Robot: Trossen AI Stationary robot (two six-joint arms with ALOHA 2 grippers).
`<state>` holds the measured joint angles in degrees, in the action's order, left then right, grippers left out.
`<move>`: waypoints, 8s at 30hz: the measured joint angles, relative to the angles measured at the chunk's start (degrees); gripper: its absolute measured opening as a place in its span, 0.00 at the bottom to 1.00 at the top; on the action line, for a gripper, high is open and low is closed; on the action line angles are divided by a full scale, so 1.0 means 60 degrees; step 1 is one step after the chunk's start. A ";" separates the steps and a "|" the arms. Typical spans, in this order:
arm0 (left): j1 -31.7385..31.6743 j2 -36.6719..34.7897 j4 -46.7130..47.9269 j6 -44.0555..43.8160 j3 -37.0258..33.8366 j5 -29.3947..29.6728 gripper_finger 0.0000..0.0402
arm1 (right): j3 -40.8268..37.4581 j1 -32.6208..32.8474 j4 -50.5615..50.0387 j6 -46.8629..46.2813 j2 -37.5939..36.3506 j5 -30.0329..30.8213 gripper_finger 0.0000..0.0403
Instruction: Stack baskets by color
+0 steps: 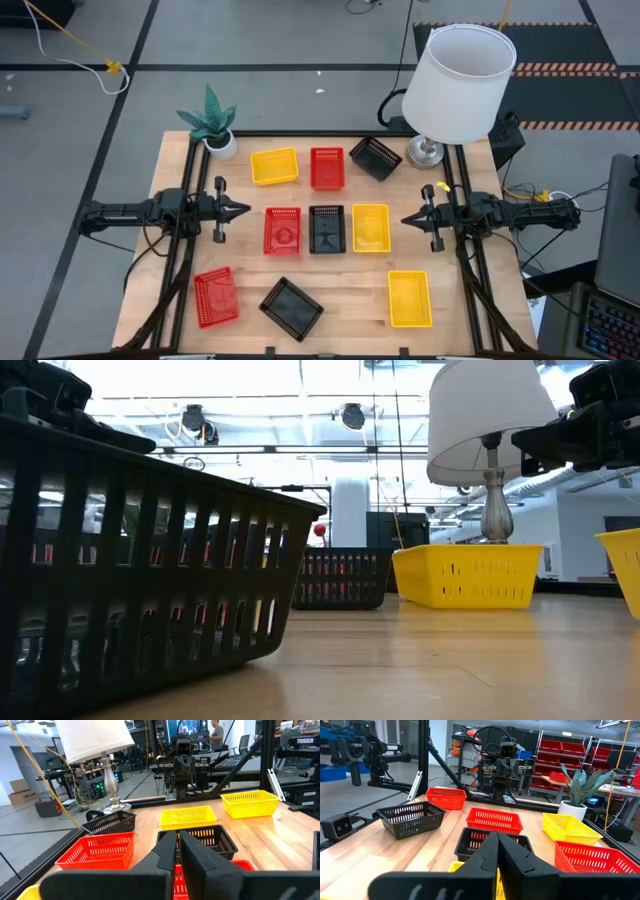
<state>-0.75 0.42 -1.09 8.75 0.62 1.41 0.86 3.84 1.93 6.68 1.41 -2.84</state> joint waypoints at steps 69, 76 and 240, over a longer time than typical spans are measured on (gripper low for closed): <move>0.0022 0.0005 -0.0294 -0.0554 0.0095 -0.0218 0.01 | 0.0001 0.0000 0.0576 -0.0004 0.0000 -0.0006 0.00; 0.0022 0.0301 -0.0148 -0.0669 0.1297 -0.0245 0.00 | -0.0001 0.0000 0.0566 -0.1216 0.0000 -0.0002 0.00; -0.2280 1.2825 0.6608 -0.0428 0.8660 0.3774 0.47 | 0.8438 0.0196 -0.1180 -0.1397 0.9398 0.2191 0.00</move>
<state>-14.43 77.37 38.56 6.18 52.58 24.05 51.48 5.02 -5.15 -1.71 57.80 10.31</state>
